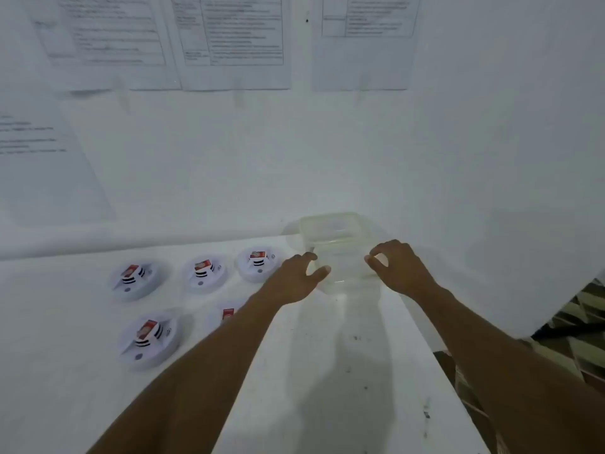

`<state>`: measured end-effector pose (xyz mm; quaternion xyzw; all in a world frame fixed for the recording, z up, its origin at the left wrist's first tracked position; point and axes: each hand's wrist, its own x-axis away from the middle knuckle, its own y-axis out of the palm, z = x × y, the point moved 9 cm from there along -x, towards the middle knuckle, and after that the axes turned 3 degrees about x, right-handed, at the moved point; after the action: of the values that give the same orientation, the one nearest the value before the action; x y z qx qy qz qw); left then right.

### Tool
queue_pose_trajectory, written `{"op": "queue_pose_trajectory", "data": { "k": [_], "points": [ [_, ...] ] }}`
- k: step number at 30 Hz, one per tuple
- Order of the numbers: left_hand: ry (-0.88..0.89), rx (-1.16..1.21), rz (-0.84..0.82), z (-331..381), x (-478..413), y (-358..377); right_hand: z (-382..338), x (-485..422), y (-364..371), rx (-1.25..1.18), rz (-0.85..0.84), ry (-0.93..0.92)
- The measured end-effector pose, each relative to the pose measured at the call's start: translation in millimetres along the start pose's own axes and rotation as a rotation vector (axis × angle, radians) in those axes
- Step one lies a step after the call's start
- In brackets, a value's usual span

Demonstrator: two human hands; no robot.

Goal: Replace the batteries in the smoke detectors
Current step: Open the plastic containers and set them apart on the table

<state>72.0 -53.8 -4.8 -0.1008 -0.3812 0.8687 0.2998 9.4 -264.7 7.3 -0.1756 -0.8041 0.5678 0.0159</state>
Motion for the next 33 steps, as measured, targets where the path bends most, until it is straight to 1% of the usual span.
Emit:
{"op": "queue_pose_trajectory", "data": {
  "k": [3, 4, 7, 9, 12, 14, 16, 20, 24, 27, 29, 31, 33],
  "points": [
    [-0.050, 0.157, 0.076, 5.5, -3.2, 10.7, 9.0, 4.7, 1.7, -0.115, 0.040, 0.032],
    [-0.061, 0.179, 0.101, 5.8, -2.6, 13.0, 7.2, 9.0, 1.5, -0.124, 0.037, 0.049],
    [-0.105, 0.253, 0.229, -3.7, 0.6, 10.8, 7.6, 12.7, -1.1, -0.221, 0.099, 0.088],
    [-0.124, 0.364, 0.314, -13.8, 8.9, 5.6, 8.0, 20.0, 0.5, -0.321, 0.068, 0.135],
    [-0.129, 0.482, 0.371, -27.4, 24.5, 3.7, 5.0, 35.6, 13.1, -0.508, -0.018, 0.174],
    [-0.148, 0.551, 0.353, -35.7, 32.2, 5.7, 2.7, 43.5, 22.2, -0.620, -0.055, 0.187],
    [-0.155, 0.617, 0.300, -37.8, 36.5, 10.3, 1.7, 45.4, 29.6, -0.717, -0.100, 0.206],
    [-0.156, 0.692, 0.218, -36.7, 37.2, 14.7, -0.5, 42.1, 36.8, -0.843, -0.228, 0.210],
    [-0.125, 0.640, 0.219, -36.2, 34.0, 6.3, -2.8, 39.5, 39.8, -0.961, -0.331, 0.215],
    [-0.098, 0.545, 0.224, -32.3, 33.4, 4.1, -5.2, 39.8, 40.3, -0.986, -0.364, 0.224],
    [-0.070, 0.450, 0.228, -30.3, 31.5, 3.9, -6.9, 36.9, 32.8, -0.912, -0.275, 0.199],
    [-0.031, 0.367, 0.205, -26.8, 29.2, 5.9, -9.0, 34.8, 23.8, -0.763, -0.170, 0.163],
    [0.007, 0.331, 0.211, -23.1, 30.5, 6.6, -8.2, 38.4, 20.5, -0.699, -0.118, 0.153]
  ]
}}
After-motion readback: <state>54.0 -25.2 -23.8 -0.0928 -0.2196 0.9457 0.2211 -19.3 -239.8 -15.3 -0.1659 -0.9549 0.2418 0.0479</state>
